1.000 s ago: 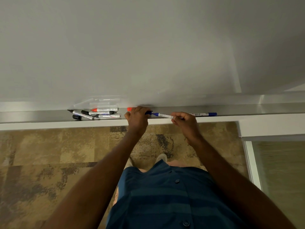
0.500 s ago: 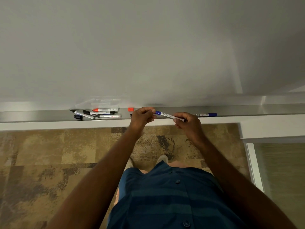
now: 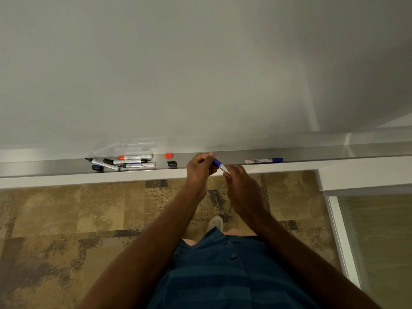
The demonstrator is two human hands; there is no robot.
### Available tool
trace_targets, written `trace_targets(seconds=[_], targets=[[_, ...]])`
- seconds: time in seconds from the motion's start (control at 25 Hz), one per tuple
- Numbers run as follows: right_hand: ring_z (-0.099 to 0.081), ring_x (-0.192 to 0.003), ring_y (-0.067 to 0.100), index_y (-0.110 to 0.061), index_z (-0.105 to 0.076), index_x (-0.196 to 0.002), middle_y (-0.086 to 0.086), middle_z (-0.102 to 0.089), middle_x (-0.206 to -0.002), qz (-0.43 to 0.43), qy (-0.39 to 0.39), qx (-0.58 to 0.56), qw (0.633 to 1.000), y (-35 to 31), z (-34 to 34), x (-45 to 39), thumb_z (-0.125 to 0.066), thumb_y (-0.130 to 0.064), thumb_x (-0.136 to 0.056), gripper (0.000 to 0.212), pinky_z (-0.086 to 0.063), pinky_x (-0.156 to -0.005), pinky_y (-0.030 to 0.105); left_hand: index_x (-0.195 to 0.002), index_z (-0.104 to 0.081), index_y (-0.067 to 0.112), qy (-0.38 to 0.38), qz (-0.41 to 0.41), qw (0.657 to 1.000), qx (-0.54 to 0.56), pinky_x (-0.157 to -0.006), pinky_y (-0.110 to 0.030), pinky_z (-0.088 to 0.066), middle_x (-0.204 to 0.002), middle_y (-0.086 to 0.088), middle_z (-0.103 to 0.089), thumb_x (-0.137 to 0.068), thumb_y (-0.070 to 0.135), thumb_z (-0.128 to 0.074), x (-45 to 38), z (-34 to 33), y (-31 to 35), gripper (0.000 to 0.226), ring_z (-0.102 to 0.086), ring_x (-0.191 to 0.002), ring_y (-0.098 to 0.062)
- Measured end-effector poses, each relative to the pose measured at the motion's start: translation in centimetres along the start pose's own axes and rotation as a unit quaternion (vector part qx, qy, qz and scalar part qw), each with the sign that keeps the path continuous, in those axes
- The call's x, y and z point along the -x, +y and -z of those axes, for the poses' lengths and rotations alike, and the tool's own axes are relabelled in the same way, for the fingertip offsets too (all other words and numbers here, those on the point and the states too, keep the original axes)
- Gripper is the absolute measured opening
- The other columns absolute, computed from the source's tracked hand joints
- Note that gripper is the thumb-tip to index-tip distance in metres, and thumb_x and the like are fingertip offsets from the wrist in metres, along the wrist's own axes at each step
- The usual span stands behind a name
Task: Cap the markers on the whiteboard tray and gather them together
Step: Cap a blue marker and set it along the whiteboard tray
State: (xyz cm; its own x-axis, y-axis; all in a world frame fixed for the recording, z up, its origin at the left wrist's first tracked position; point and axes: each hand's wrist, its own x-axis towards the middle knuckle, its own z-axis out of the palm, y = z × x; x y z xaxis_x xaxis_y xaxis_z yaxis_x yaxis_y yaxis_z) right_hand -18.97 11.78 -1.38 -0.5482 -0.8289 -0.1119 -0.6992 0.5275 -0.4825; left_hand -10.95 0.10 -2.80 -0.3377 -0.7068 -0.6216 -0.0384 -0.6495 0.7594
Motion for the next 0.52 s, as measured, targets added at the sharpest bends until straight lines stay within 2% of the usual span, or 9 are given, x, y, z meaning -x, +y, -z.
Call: trace_targets(seconds=[0.2, 0.32, 0.4, 0.52], targets=[[-0.065, -0.086, 0.017, -0.011, -0.058, -0.129, 0.005, -0.066, -0.11, -0.047, -0.026, -0.075, 0.996, 0.8, 0.5, -0.3, -0.04, -0.033, -0.108, 0.035, -0.058, -0.076, 0.032, -0.095, -0.068, 0.009, -0.031, -0.003, 0.999, -0.041, -0.07, -0.027, -0.057, -0.08, -0.007, -0.067, -0.096, 0.021, -0.065, 0.1, -1.1, 0.6, 0.013, -0.063, -0.073, -0.017], [-0.063, -0.082, 0.016, -0.013, -0.057, -0.123, 0.003, -0.066, -0.098, -0.107, -0.038, -0.216, 0.97, 1.3, 0.9, -1.4, -0.039, -0.033, -0.108, 0.03, -0.055, -0.075, 0.034, -0.116, -0.067, 0.012, -0.063, -0.019, 0.996, -0.066, -0.071, -0.024, -0.057, -0.093, -0.006, -0.073, -0.094, 0.025, -0.069, 0.2, -3.2, 0.9, 0.025, -0.069, -0.081, -0.016], [-0.066, -0.096, 0.018, -0.014, -0.054, -0.128, 0.004, -0.067, -0.109, -0.198, -0.019, -0.359, 0.912, 1.6, 1.2, -2.6, -0.04, -0.035, -0.108, 0.032, -0.057, -0.083, 0.035, -0.125, -0.063, 0.016, -0.079, -0.029, 0.99, -0.112, -0.074, -0.022, -0.056, -0.106, -0.005, -0.074, -0.096, 0.027, -0.066, 0.5, -4.5, 0.2, 0.032, -0.072, -0.092, -0.016], [-0.071, -0.103, 0.018, -0.016, -0.053, -0.132, 0.005, -0.069, -0.117, -0.308, 0.017, -0.507, 0.805, 3.1, 1.6, -4.3, -0.05, -0.026, -0.105, 0.029, -0.06, -0.086, 0.031, -0.108, -0.071, 0.031, -0.12, -0.089, 0.965, -0.217, -0.075, -0.022, -0.054, -0.1, 0.006, -0.074, -0.098, 0.026, -0.06, 0.7, -5.5, -1.6, 0.015, -0.069, -0.092, -0.01]])
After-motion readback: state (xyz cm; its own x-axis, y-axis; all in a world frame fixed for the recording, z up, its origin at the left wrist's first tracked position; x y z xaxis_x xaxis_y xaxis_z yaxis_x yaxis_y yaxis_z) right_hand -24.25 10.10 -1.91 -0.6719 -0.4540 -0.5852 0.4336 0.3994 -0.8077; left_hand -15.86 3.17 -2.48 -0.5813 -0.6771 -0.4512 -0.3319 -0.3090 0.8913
